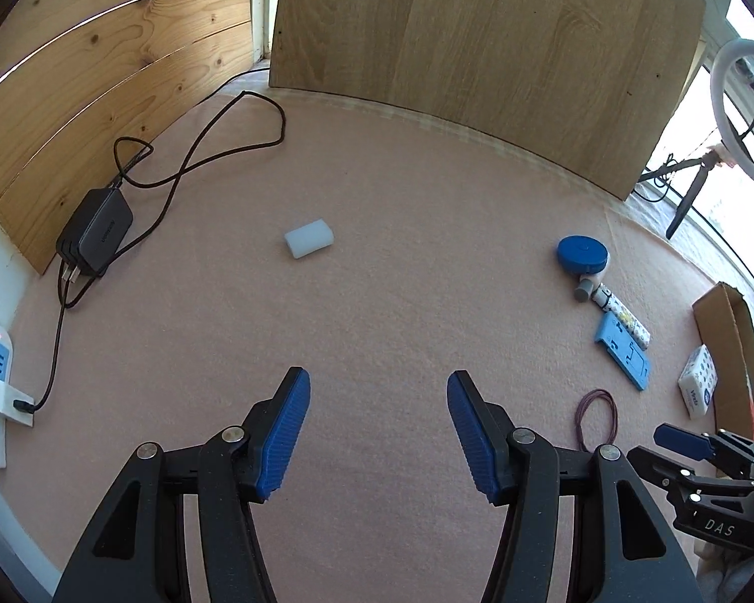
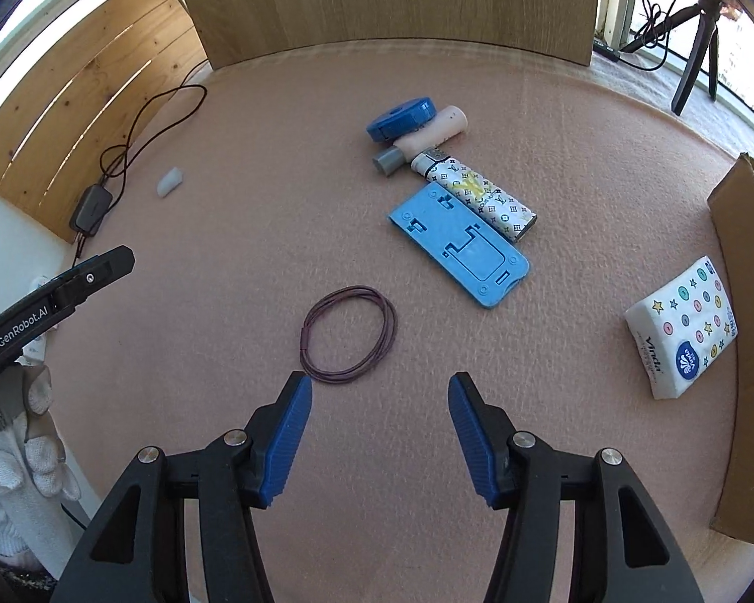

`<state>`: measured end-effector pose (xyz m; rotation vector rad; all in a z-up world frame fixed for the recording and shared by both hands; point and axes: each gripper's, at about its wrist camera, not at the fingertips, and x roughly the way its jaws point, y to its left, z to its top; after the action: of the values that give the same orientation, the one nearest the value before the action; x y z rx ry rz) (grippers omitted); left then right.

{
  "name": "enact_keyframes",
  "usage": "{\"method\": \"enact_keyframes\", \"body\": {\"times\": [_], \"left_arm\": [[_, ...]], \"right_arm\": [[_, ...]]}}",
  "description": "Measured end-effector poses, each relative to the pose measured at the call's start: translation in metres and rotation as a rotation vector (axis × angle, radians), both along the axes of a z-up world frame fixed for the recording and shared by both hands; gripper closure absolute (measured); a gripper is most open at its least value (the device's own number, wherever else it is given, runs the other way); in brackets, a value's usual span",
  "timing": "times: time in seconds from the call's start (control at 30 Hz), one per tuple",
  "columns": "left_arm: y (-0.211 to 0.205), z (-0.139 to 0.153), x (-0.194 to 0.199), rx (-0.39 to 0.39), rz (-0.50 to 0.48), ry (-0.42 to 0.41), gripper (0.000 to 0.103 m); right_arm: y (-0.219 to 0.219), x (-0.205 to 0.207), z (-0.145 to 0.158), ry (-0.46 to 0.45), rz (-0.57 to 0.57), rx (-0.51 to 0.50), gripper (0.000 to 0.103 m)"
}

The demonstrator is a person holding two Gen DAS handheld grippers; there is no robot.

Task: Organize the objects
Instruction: 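Move the left tool to the white eraser while the right tool reaches the purple rubber band, then close the left tool on the white eraser while the right tool grasps the rubber band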

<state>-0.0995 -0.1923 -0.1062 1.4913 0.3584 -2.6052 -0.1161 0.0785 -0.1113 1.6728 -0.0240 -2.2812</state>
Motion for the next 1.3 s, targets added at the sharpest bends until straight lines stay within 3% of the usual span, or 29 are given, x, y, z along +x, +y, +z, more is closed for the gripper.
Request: {"method": "enact_keyframes", "body": {"times": [0.6,0.93,1.13,1.3], "left_arm": [[-0.081,-0.023,-0.057,0.016,-0.084,-0.030,0.041],[-0.071,-0.046,-0.095,-0.025,-0.172,-0.065,0.041],[-0.072,-0.049,-0.106,-0.056,-0.197,-0.071,0.042],[-0.074,-0.049,-0.109,-0.082,-0.197,-0.064,0.051]], "right_arm": [[0.005,-0.016,-0.007,0.000,-0.157,-0.050,0.053],[0.004,-0.024,-0.016,-0.015,-0.203,-0.048,0.064],[-0.012,-0.028,-0.019,0.009,-0.180,0.040,0.066],[-0.031,-0.027,-0.021,0.024,-0.117,0.118,0.073]]}}
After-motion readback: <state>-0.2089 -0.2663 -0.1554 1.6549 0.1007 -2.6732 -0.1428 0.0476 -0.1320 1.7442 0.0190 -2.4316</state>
